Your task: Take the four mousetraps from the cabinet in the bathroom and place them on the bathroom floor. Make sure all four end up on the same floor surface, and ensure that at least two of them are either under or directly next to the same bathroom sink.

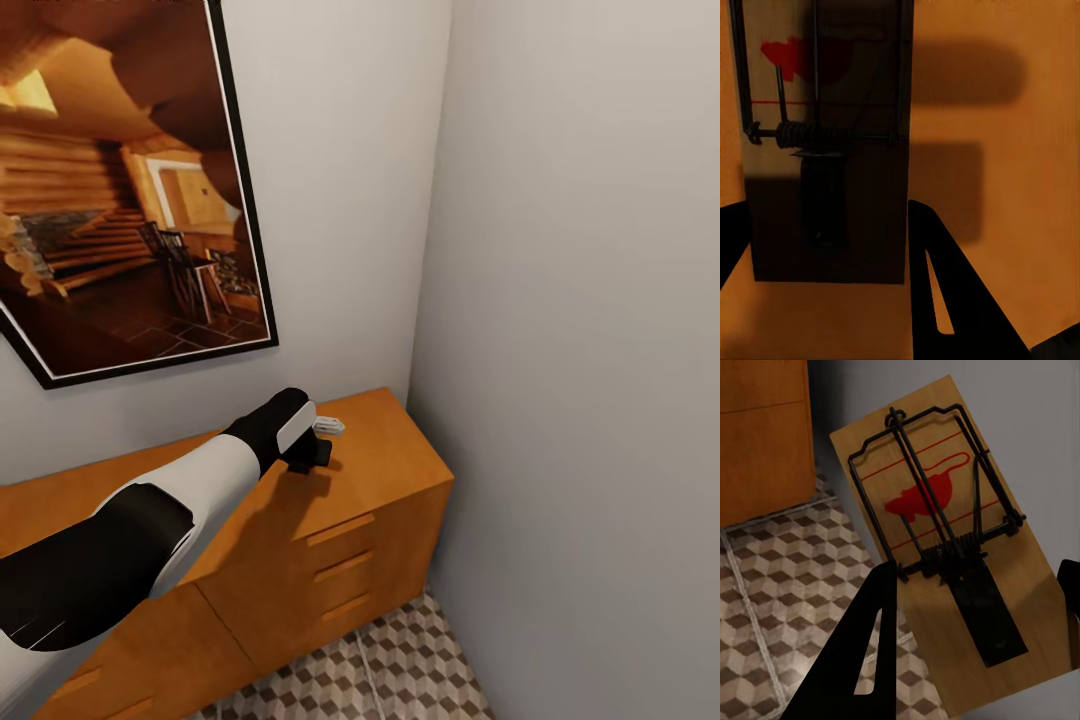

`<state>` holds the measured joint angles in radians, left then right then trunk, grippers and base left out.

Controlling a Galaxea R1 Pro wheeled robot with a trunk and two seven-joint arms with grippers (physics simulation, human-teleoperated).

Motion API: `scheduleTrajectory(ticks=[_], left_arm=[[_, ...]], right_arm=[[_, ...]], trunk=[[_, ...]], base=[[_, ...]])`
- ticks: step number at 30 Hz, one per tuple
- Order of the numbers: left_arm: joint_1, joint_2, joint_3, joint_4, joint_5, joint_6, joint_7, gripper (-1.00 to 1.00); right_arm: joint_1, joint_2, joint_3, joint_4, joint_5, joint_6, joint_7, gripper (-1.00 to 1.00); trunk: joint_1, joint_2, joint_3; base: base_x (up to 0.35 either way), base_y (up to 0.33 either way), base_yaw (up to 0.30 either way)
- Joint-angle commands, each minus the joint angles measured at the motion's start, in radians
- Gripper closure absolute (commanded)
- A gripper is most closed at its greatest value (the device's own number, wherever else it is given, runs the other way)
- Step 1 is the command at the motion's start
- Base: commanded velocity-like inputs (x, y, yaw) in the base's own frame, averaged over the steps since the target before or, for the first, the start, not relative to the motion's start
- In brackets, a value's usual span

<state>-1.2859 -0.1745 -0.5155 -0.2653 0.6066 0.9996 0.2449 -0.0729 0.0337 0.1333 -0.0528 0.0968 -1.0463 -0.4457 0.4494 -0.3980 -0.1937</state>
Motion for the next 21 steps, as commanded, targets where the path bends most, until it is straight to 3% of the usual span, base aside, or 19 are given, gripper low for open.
scheduleTrajectory(ticks=[1,11,21], left_arm=[[-0.001,0.000,-0.005,0.000,0.008,0.002,0.007,1.00],[-0.001,0.000,-0.005,0.000,0.008,0.002,0.007,1.00],[-0.001,0.000,-0.005,0.000,0.008,0.002,0.007,1.00]], right_arm=[[-0.001,0.000,0.001,0.001,0.009,-0.001,-0.010,1.00],[-0.001,0.000,0.000,0.001,0.009,-0.001,-0.010,1.00],[-0.001,0.000,0.000,0.001,0.009,-0.001,-0.010,1.00]], trunk=[[0.001,-0.002,-0.002],[0.001,-0.002,-0.001],[0.001,-0.002,-0.001]], base=[[0.000,0.000,0.000],[-0.020,0.000,0.000],[-0.253,0.000,0.000]])
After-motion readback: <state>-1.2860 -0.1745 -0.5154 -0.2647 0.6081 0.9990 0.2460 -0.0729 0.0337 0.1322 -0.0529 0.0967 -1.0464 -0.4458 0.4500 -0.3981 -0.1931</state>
